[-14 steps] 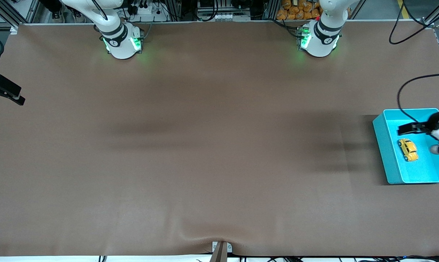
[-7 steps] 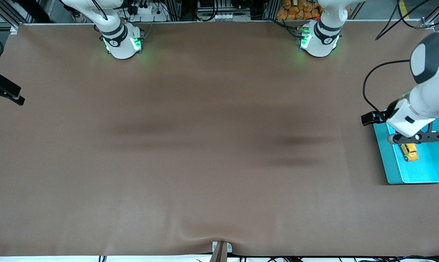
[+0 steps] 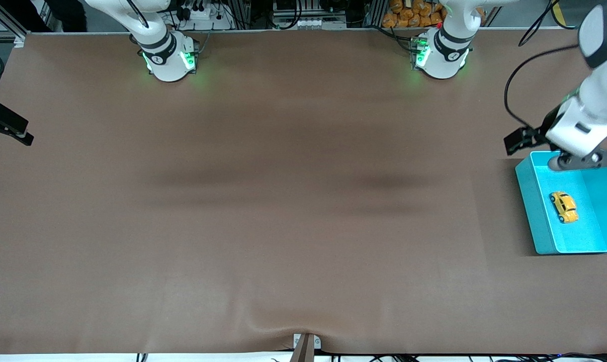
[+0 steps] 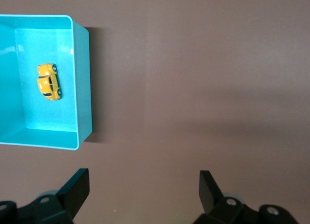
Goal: Wind and store yellow beetle car
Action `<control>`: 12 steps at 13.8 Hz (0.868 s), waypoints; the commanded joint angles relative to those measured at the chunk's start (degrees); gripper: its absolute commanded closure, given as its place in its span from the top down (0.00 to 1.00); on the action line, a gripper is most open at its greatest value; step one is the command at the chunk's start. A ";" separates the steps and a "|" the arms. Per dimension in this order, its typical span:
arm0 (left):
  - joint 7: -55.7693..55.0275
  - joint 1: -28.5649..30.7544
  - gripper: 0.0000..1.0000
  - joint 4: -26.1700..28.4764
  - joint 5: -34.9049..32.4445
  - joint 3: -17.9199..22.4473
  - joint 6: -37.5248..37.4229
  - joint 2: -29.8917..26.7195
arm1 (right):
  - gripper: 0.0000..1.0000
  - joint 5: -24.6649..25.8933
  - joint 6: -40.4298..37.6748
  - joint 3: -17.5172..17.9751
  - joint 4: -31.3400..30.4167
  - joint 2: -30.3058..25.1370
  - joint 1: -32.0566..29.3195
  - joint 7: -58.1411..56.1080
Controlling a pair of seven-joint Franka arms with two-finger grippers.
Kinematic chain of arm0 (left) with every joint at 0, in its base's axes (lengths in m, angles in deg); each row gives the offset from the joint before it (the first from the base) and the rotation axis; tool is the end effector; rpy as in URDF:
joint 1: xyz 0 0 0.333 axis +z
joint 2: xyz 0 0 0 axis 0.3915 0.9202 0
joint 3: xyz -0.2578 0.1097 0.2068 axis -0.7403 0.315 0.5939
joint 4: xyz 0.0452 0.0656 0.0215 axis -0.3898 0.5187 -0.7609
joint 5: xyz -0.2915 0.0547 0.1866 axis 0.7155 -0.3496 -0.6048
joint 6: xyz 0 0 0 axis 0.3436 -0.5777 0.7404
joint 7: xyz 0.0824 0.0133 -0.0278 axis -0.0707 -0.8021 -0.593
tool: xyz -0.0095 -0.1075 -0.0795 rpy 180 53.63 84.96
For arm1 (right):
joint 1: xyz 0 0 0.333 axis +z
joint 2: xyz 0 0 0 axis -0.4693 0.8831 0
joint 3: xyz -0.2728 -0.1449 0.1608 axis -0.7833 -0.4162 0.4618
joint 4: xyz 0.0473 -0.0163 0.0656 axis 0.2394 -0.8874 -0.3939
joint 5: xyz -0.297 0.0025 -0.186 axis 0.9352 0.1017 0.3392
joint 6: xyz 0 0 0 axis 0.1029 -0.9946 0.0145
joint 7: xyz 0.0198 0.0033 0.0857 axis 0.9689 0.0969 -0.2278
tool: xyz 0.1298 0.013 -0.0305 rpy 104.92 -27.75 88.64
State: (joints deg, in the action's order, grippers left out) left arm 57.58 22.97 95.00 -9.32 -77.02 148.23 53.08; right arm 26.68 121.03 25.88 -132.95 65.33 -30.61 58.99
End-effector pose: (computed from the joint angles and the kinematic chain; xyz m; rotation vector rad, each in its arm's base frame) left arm 0.5074 -0.0430 0.5844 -3.0491 -0.0733 0.0553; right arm 0.5260 -0.0307 0.6673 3.1180 -0.0432 0.1093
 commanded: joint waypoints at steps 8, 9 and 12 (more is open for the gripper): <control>9.72 -4.49 1.00 -7.60 3.81 6.22 -9.90 -1.44 | 1.00 0.02 -0.14 0.23 0.10 -0.37 -0.80 0.27; 9.72 -4.41 1.00 -8.48 4.60 6.22 -10.17 -1.44 | 1.00 0.02 -0.14 0.23 0.10 -0.45 -0.98 0.27; 9.72 -4.14 1.00 -9.71 4.87 6.14 -11.31 -1.36 | 1.00 -0.07 -0.05 0.23 0.10 -0.37 -0.89 0.27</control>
State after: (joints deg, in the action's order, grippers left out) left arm 66.32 18.61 87.03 -5.64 -71.12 138.55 51.36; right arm 26.68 121.03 25.63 -132.95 65.33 -30.75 58.99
